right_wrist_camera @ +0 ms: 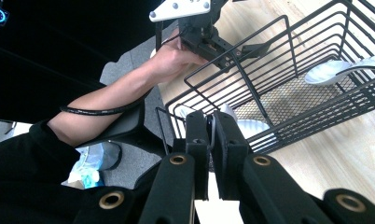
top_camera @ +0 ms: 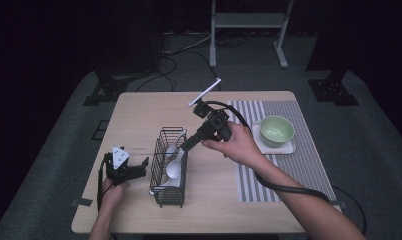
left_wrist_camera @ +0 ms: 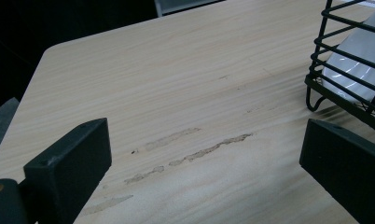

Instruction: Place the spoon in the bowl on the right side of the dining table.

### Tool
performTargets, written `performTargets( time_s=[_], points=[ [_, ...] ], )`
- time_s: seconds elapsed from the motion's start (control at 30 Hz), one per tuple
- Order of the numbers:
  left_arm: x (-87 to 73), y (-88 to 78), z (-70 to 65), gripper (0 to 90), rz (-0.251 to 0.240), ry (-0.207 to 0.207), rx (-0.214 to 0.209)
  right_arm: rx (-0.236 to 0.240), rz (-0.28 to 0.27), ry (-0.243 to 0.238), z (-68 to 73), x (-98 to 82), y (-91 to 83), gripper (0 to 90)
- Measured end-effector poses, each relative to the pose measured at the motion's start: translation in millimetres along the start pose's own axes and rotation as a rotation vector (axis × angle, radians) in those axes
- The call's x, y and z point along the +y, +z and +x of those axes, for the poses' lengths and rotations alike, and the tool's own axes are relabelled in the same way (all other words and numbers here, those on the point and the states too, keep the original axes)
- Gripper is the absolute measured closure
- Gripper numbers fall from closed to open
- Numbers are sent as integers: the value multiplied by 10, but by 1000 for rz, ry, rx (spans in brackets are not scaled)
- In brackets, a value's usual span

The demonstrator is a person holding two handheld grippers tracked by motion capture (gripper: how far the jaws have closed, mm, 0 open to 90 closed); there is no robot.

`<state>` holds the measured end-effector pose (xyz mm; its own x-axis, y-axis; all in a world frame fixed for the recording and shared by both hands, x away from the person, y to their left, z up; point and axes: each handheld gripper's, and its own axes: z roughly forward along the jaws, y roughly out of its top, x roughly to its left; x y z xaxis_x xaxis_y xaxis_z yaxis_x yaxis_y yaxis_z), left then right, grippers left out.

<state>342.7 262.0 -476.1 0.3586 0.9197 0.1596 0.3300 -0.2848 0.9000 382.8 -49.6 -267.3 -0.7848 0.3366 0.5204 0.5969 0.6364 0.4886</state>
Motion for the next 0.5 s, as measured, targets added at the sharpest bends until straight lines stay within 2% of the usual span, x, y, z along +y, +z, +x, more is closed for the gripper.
performTargets(
  time_s=[0.5],
  points=[
    [-1,3,-1,11,-3,-1,1,17,-36,-15,93,14,-176,853]
  ],
)
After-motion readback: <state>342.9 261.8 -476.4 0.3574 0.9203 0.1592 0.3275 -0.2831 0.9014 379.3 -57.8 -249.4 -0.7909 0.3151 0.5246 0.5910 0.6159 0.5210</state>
